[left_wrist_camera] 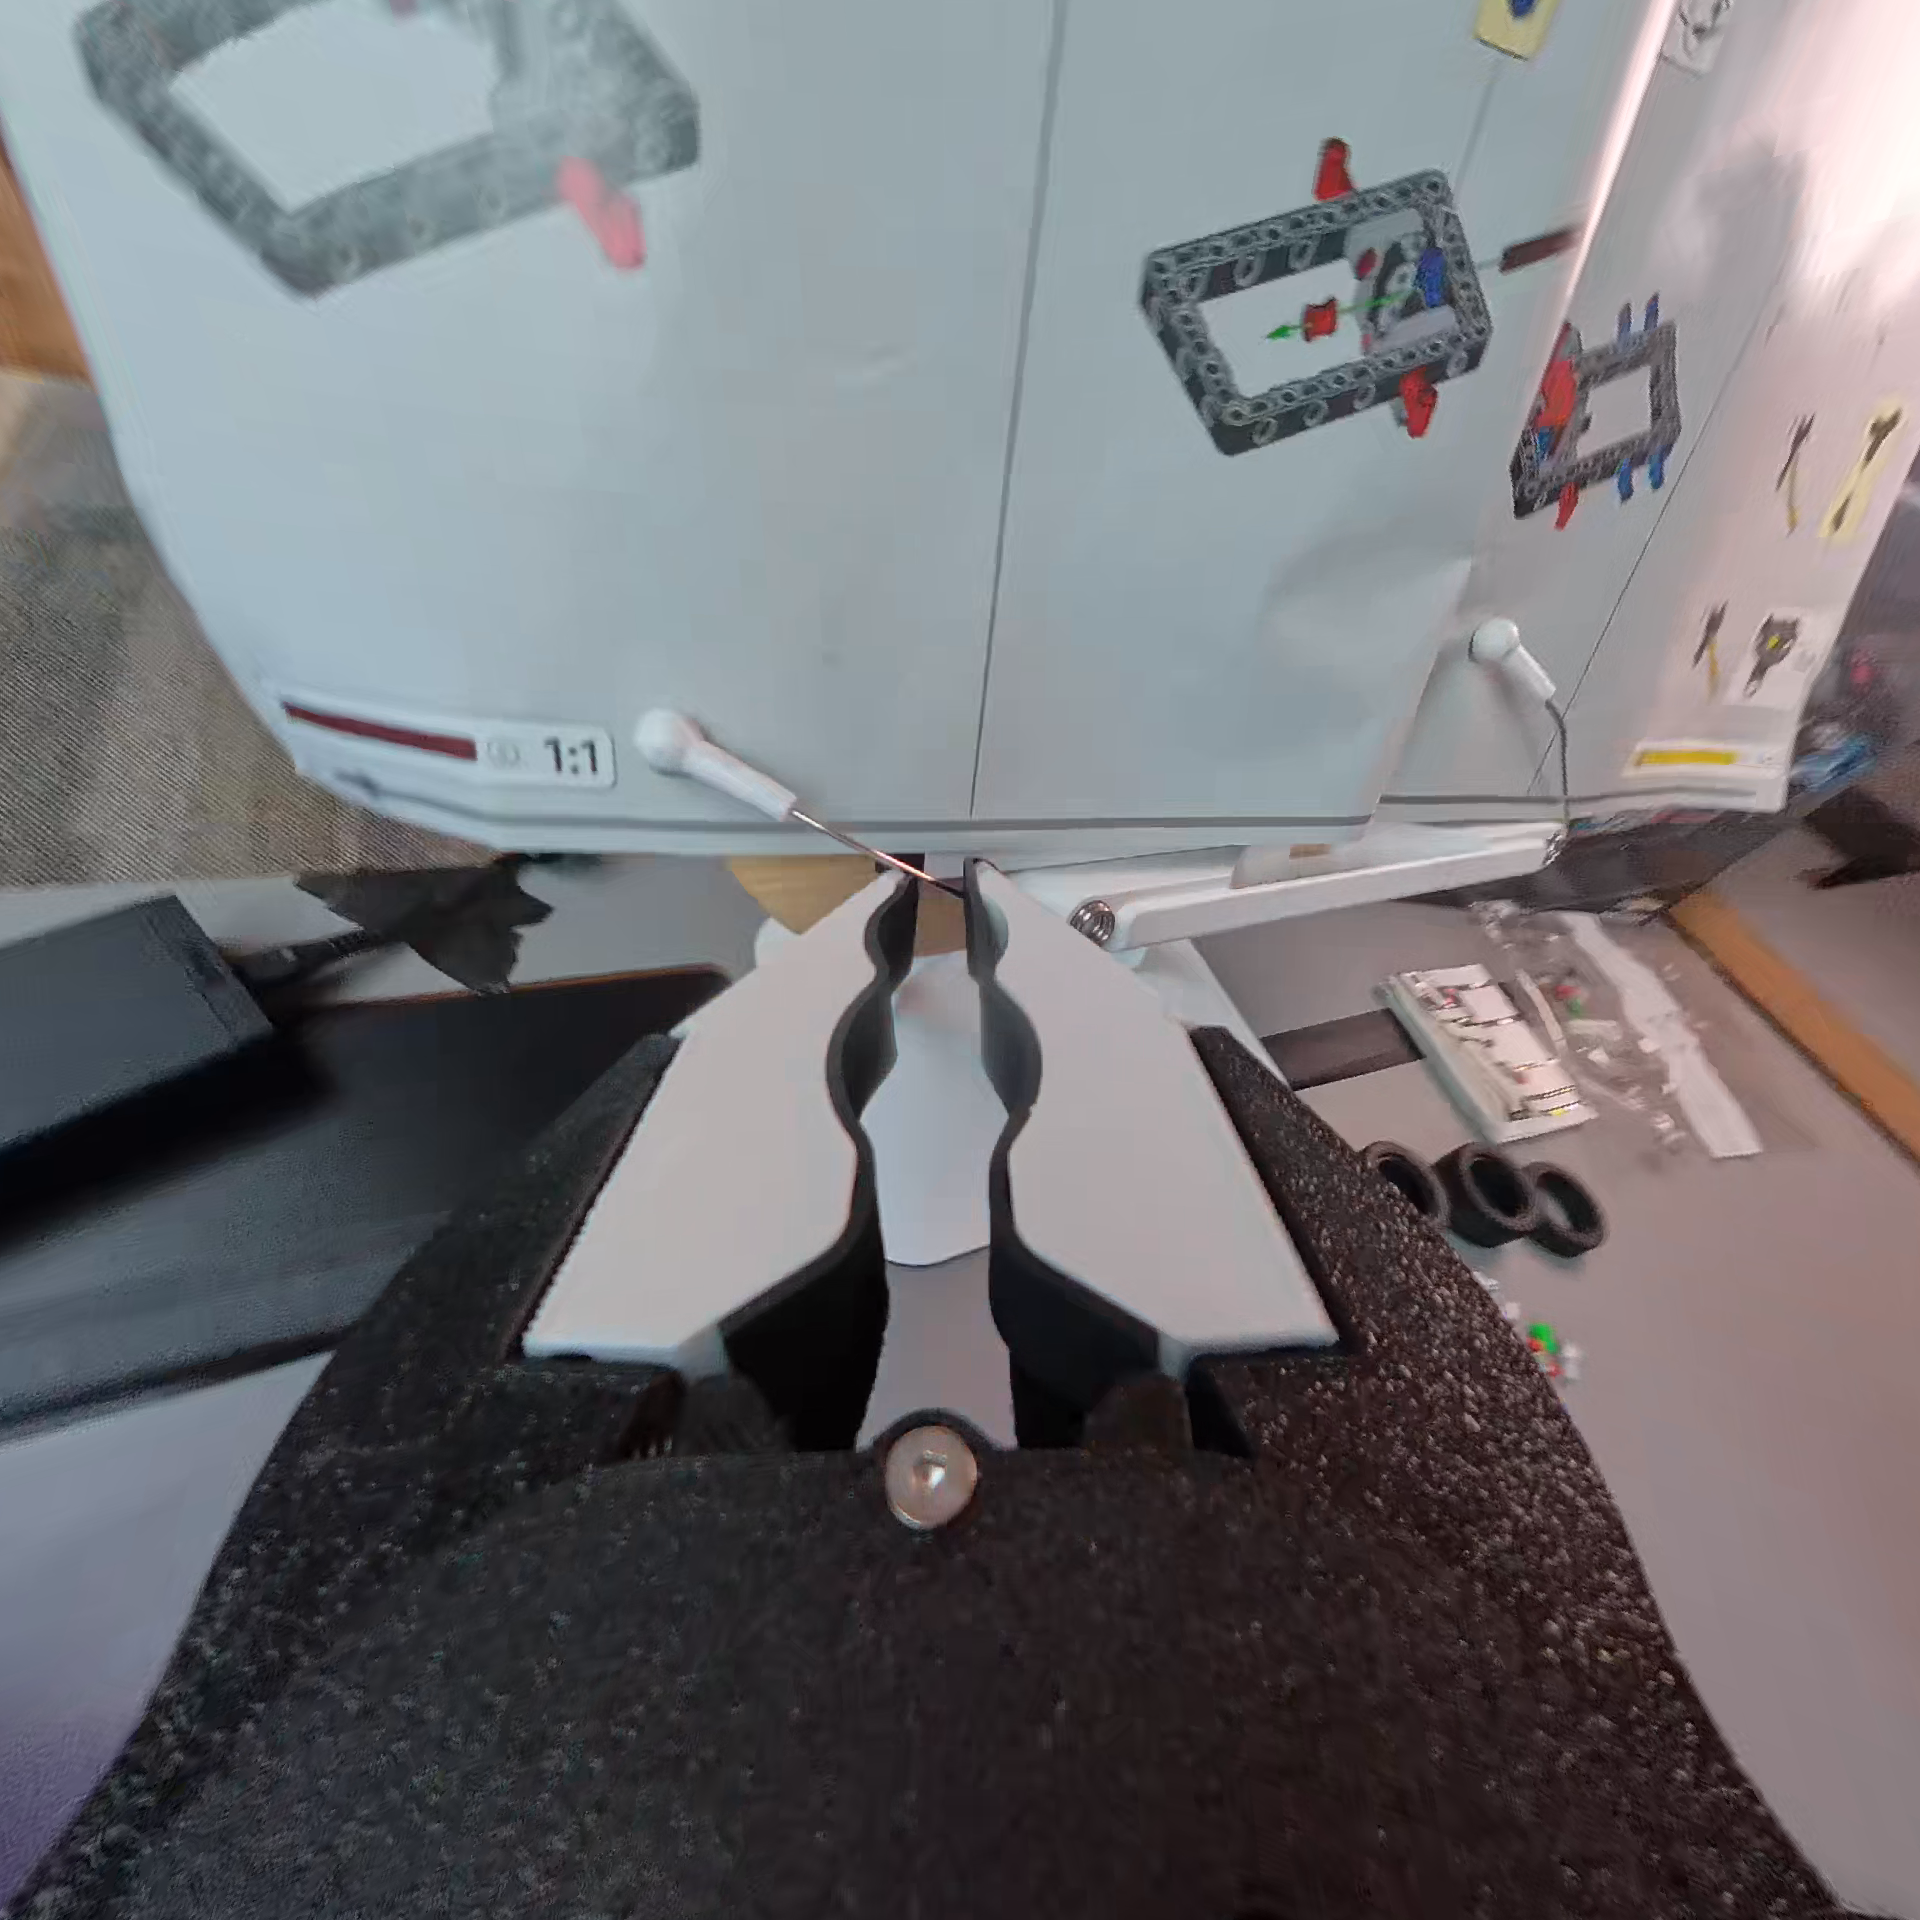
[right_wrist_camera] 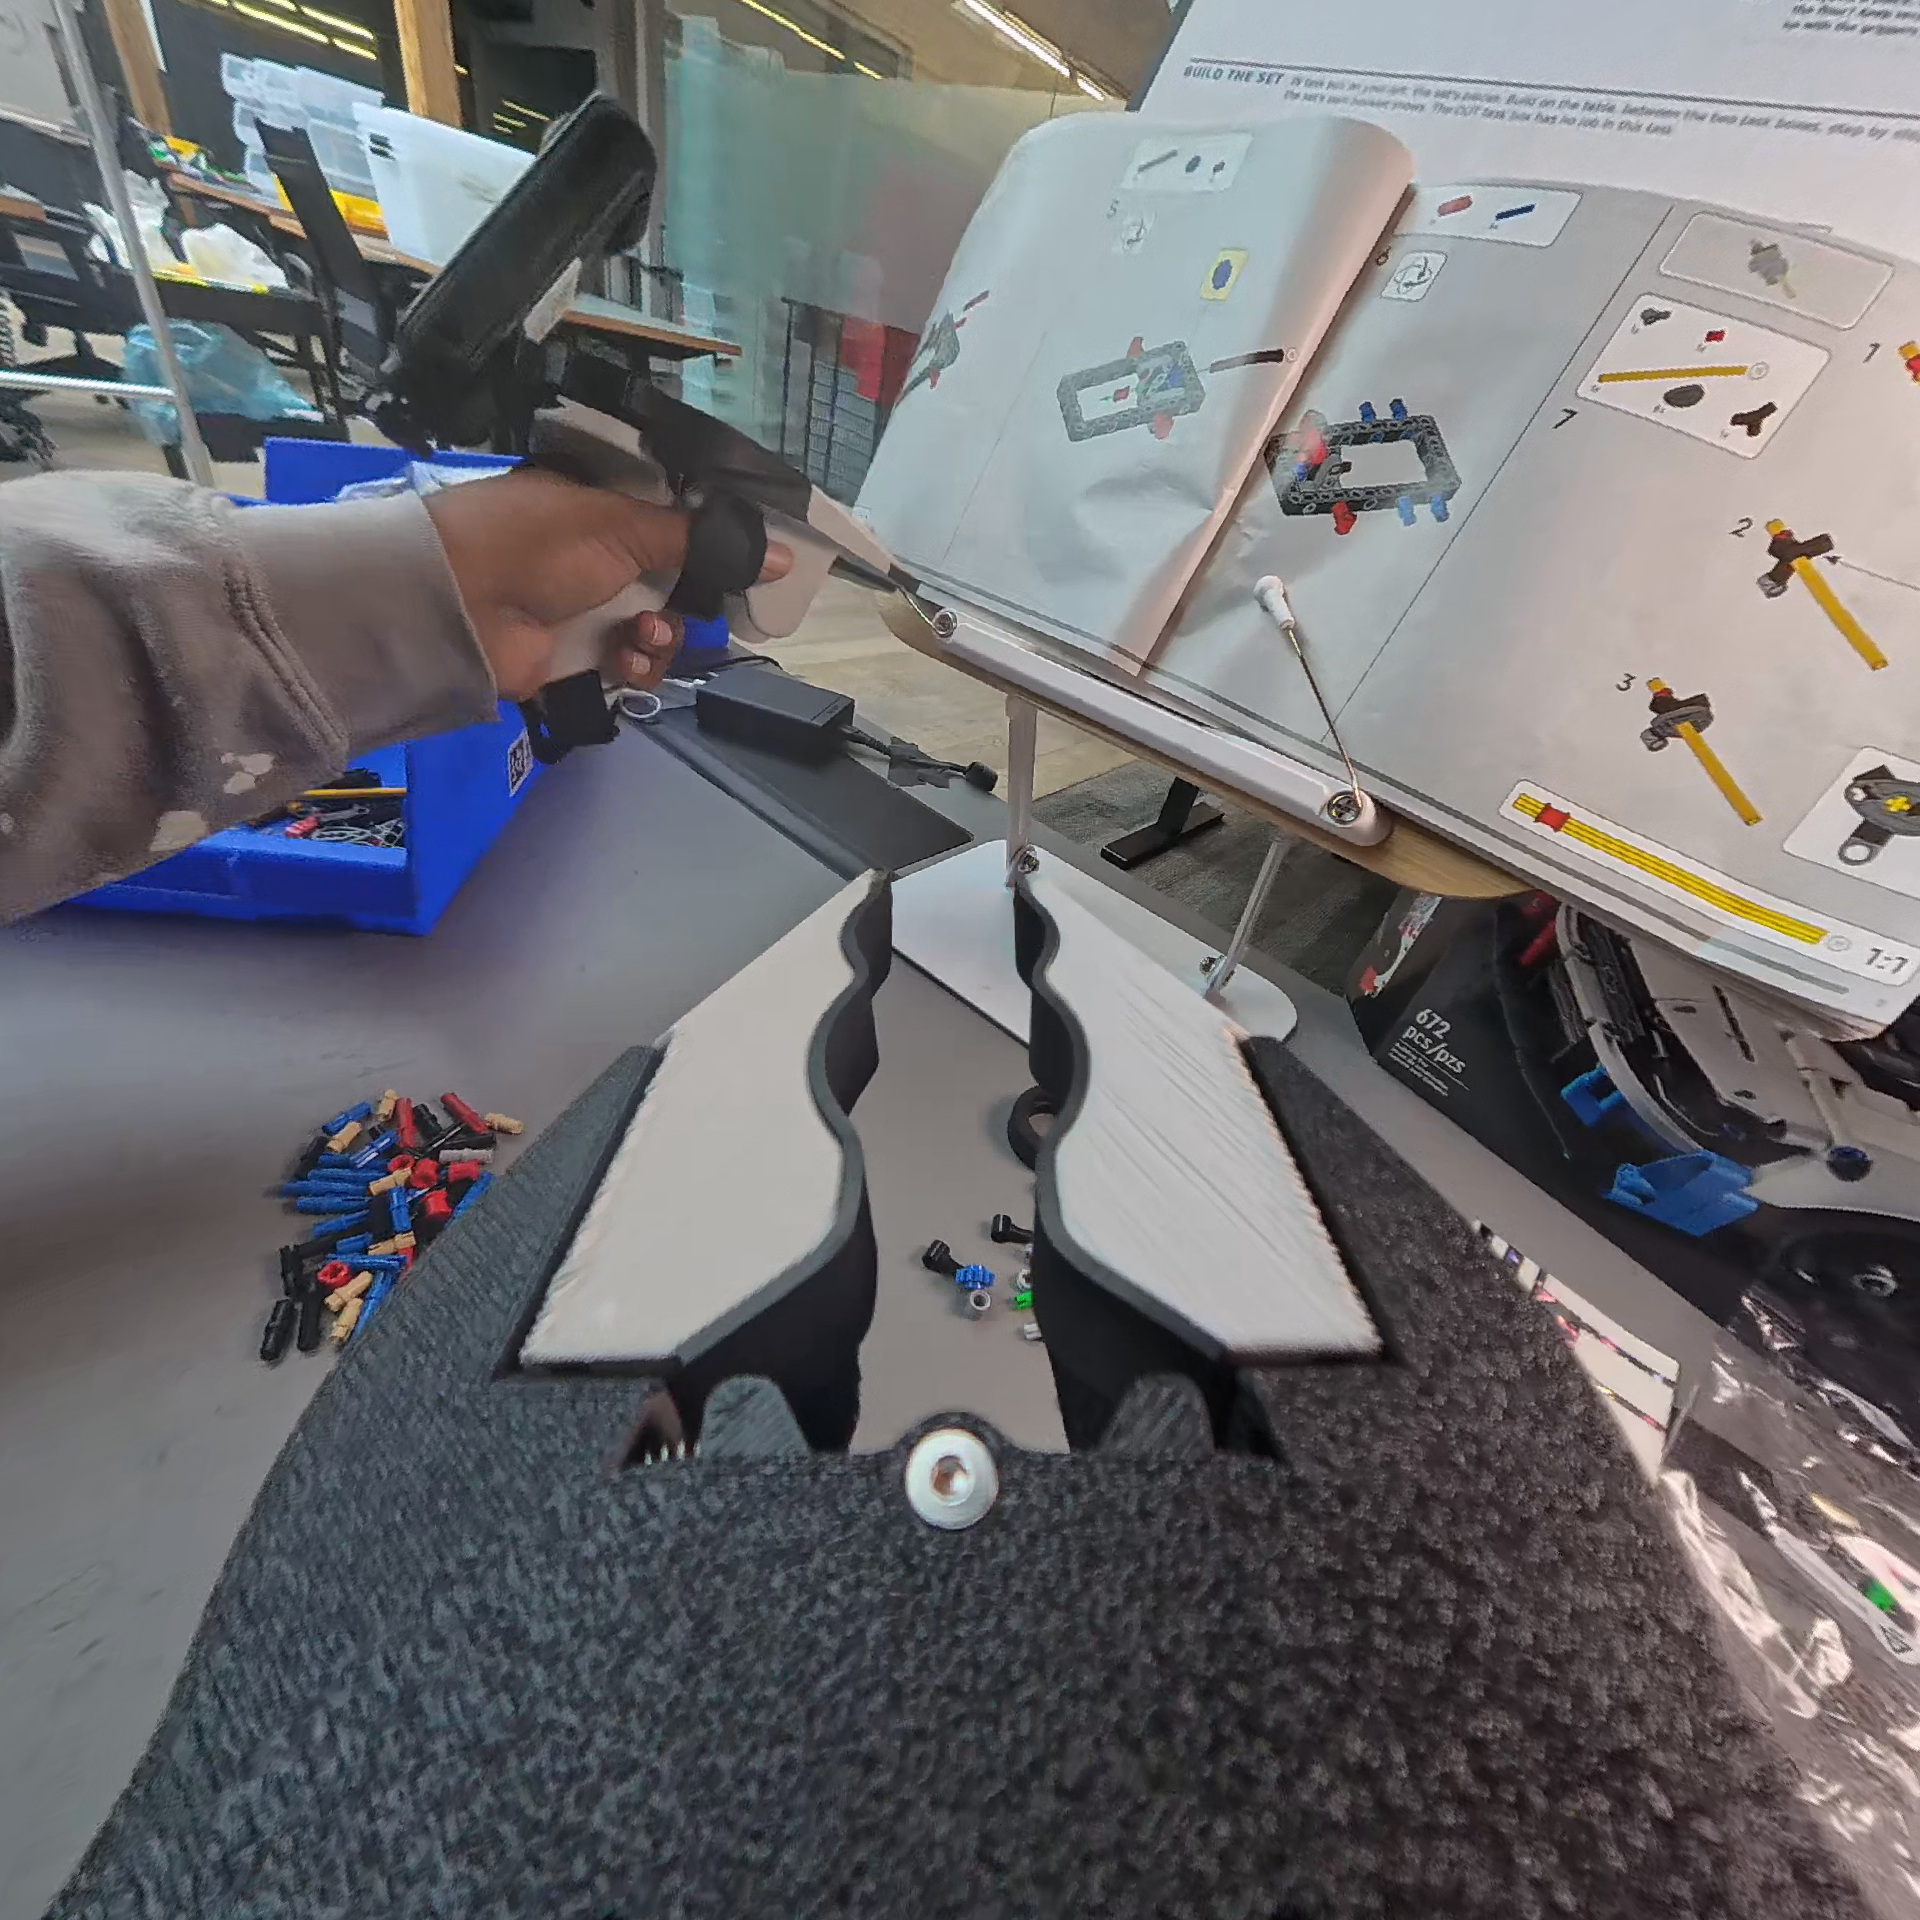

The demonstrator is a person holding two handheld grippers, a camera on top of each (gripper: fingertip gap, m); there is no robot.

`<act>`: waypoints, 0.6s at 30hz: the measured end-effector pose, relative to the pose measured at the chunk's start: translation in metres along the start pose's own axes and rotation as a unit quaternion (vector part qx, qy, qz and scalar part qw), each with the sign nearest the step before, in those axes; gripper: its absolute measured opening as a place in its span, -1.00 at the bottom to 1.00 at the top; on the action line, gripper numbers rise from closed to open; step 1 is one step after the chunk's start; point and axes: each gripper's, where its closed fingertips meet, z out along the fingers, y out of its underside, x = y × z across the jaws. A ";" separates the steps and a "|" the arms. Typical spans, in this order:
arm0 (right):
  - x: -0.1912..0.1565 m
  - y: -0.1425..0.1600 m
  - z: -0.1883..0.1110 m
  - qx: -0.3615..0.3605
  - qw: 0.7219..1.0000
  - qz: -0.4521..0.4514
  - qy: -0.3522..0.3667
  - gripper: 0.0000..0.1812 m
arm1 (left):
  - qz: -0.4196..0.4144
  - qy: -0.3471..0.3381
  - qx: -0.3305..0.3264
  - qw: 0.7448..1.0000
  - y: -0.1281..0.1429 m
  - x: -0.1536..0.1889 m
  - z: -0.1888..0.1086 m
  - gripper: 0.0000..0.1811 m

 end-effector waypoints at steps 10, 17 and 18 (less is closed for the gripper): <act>0.002 0.003 0.007 -0.004 1.000 -0.009 0.003 -0.74 | -0.110 0.018 0.147 0.983 -0.032 -0.001 -0.049 -0.59; 0.084 -0.011 0.086 -0.016 0.995 -0.061 0.083 -0.73 | 0.029 -0.059 0.112 0.992 -0.070 -0.012 -0.034 -0.16; 0.098 -0.012 0.103 -0.025 0.992 -0.073 0.096 -0.71 | 0.040 -0.065 0.106 0.991 -0.072 -0.014 -0.029 -0.11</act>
